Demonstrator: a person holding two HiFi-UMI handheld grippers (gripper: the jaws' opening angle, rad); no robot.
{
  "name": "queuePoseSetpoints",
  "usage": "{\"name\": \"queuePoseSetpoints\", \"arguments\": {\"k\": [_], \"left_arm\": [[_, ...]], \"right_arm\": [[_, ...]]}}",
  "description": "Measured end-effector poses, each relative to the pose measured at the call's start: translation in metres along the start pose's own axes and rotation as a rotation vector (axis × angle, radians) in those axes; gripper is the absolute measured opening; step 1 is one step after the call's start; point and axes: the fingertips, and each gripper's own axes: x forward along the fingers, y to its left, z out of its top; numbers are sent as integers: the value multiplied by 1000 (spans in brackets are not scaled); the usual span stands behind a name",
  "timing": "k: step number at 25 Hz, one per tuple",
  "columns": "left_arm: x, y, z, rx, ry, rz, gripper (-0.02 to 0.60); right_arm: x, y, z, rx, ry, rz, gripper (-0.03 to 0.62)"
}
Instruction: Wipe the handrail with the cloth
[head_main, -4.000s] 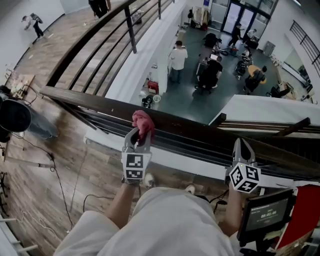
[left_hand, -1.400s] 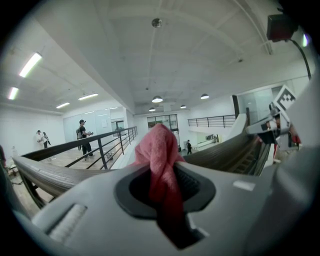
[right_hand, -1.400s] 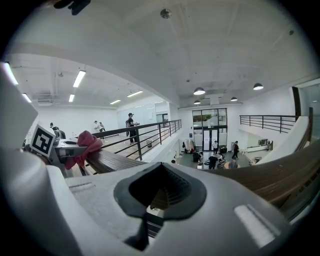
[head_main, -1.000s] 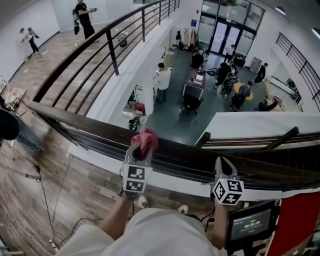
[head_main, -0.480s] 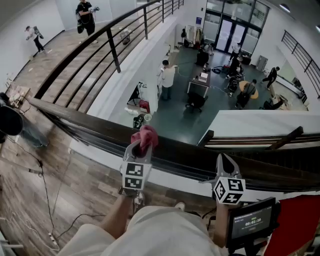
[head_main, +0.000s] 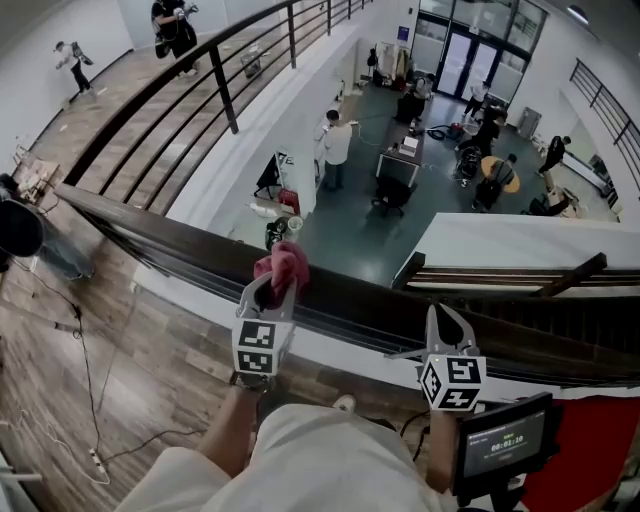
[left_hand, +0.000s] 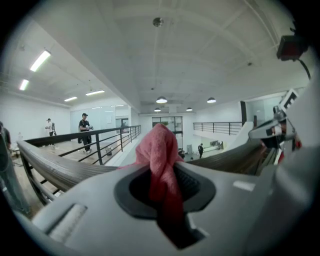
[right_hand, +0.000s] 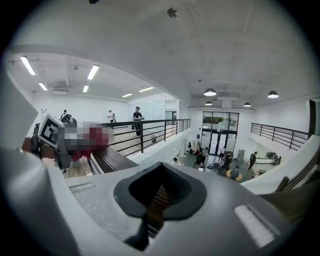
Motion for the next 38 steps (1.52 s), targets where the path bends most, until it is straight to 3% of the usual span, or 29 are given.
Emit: {"name": "queuePoseSetpoints", "arguments": {"k": [11, 19, 28, 33, 38], "left_arm": [[0, -18, 14, 15, 8, 35, 80], [5, -26, 12, 40, 12, -22, 80], [-1, -8, 1, 97, -12, -90, 80], [7, -29, 10, 135, -14, -139, 80], [14, -45, 9, 122, -4, -173, 81]], "right_arm": [[-9, -14, -3, -22, 37, 39, 3], [-6, -24, -11, -21, 53, -46, 3], [7, -1, -17, -130, 79, -160, 3], [4, -24, -14, -104, 83, -204, 3], [1, -44, -10, -92, 73, -258, 3]]}}
